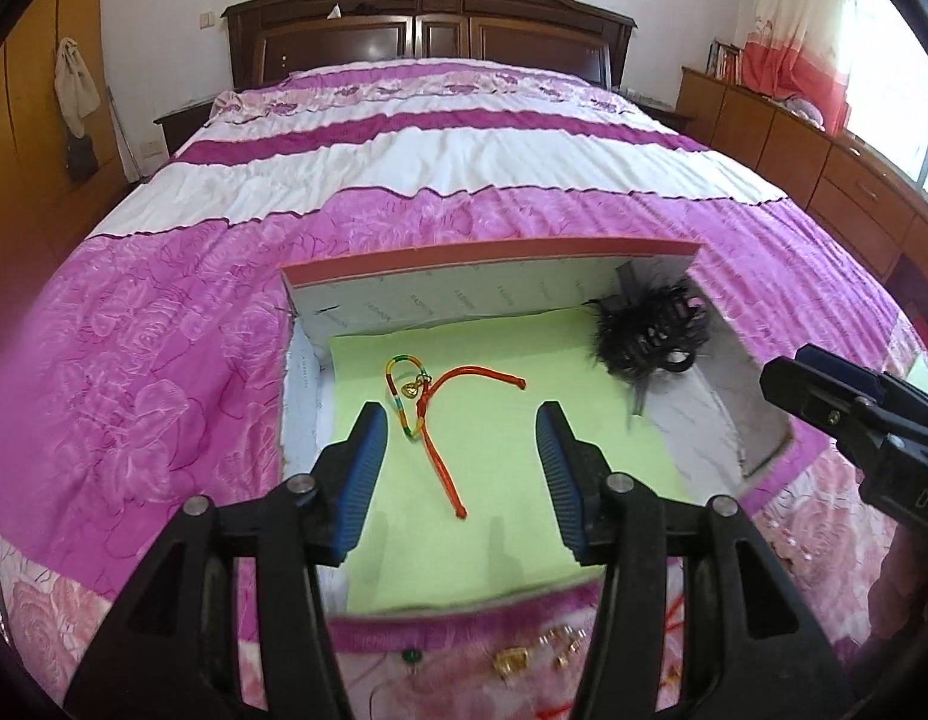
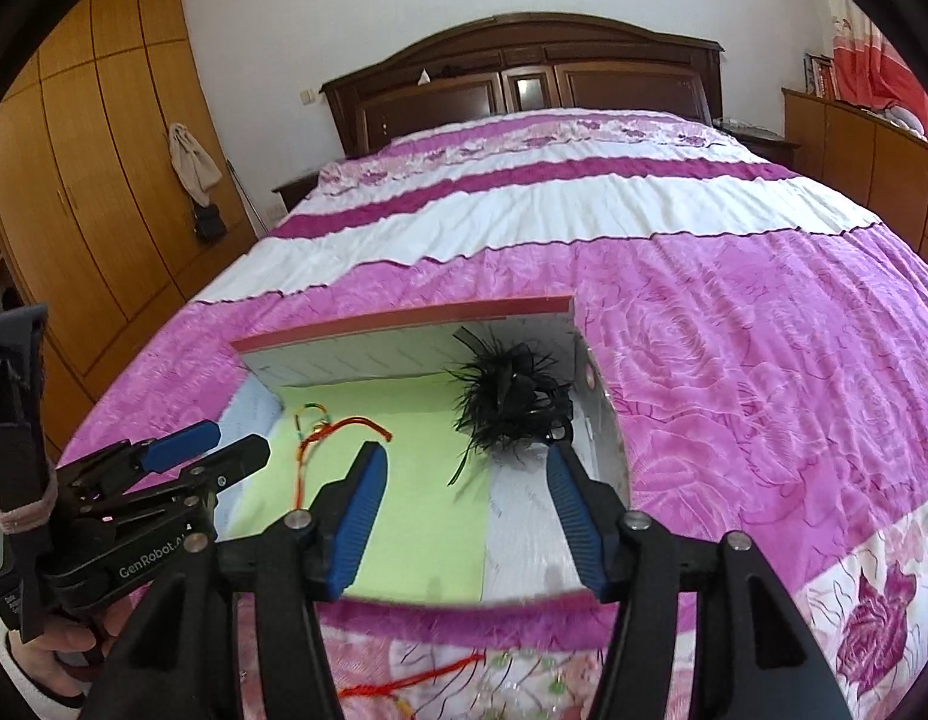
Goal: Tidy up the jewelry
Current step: 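Withdraw both tools from the box back over the jewelry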
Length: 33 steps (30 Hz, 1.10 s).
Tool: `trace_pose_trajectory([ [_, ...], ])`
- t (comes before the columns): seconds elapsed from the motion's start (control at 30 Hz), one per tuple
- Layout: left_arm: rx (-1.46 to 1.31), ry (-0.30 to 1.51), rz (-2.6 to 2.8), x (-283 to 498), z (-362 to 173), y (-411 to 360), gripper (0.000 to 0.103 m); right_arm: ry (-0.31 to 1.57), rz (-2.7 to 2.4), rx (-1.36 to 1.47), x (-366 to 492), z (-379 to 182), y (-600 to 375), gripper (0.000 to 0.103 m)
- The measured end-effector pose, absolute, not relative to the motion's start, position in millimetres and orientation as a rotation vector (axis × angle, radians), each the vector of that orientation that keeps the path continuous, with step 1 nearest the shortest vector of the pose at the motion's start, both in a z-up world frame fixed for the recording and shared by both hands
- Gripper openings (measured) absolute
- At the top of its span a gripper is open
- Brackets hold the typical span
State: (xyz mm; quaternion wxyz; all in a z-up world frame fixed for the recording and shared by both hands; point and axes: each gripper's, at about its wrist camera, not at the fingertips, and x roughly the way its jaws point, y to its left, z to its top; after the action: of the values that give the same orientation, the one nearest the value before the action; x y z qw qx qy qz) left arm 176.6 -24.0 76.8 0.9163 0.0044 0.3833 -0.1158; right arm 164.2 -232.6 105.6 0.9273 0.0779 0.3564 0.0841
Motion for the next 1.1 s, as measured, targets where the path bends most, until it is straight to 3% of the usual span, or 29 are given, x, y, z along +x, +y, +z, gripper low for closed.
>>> trace_pose_trajectory([
  [0.4,-0.013,0.78,-0.265,123,91,-11,0.045,0.729,0.182,0.204,99,109,-245,0.061],
  [1.1,0.004,0.882,-0.233,77,50,6,0.045,0.86,0.072,0.207,61,43,-274,0.061],
])
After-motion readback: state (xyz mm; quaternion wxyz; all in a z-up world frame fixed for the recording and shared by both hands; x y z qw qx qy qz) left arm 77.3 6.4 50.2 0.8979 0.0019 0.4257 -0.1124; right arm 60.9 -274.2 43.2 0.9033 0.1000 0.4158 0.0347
